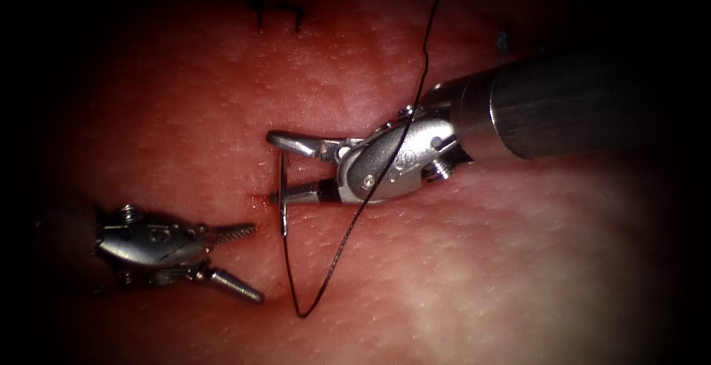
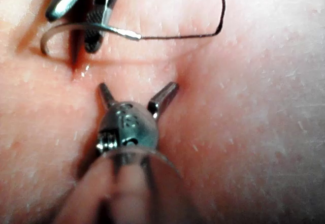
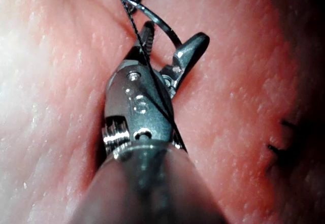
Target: Wound Closure
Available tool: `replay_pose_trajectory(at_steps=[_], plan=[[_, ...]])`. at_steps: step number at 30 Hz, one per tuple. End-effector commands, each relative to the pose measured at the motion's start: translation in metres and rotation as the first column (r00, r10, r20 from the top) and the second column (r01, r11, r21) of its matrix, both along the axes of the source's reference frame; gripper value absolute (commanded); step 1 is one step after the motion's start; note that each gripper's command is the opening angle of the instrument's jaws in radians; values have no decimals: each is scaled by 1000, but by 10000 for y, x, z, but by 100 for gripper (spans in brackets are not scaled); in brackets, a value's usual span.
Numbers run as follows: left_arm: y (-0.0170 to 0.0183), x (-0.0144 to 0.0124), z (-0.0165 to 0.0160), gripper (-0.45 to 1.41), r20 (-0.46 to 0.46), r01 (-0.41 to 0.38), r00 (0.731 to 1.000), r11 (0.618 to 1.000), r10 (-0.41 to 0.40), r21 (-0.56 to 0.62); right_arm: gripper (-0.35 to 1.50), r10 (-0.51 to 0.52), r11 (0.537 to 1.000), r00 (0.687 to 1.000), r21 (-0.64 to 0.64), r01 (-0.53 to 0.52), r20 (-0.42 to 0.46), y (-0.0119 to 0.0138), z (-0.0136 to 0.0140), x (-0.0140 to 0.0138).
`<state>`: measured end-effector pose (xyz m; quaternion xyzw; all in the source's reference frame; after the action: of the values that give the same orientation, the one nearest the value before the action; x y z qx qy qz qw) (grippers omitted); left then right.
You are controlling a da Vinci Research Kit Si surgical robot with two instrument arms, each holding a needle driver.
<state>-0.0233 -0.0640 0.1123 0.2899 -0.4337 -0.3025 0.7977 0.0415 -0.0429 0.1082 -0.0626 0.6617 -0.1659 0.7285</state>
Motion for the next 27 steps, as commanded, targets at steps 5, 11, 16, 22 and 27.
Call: replay_pose_trajectory(at_steps=[5,11,16,22,27], plan=[[-12,-4,4,70,1,-3,1000,1000,3,4,100,3,1000,1000,-5,-3,-7,-1,-4,14],[-12,-4,4,70,3,-5,1000,1000,5,5,100,4,1000,1000,-29,-4,-12,0,-2,13],[-12,-5,4,70,3,-5,1000,1000,5,5,66,-18,998,1000,-53,18,-8,-2,6,13],[-13,-5,3,70,3,-5,1000,1000,5,5,-35,-154,986,987,-62,156,47,-12,28,9],[-14,-4,3,70,3,-5,1000,1000,5,5,-35,-179,976,982,-115,185,55,-20,40,5]])
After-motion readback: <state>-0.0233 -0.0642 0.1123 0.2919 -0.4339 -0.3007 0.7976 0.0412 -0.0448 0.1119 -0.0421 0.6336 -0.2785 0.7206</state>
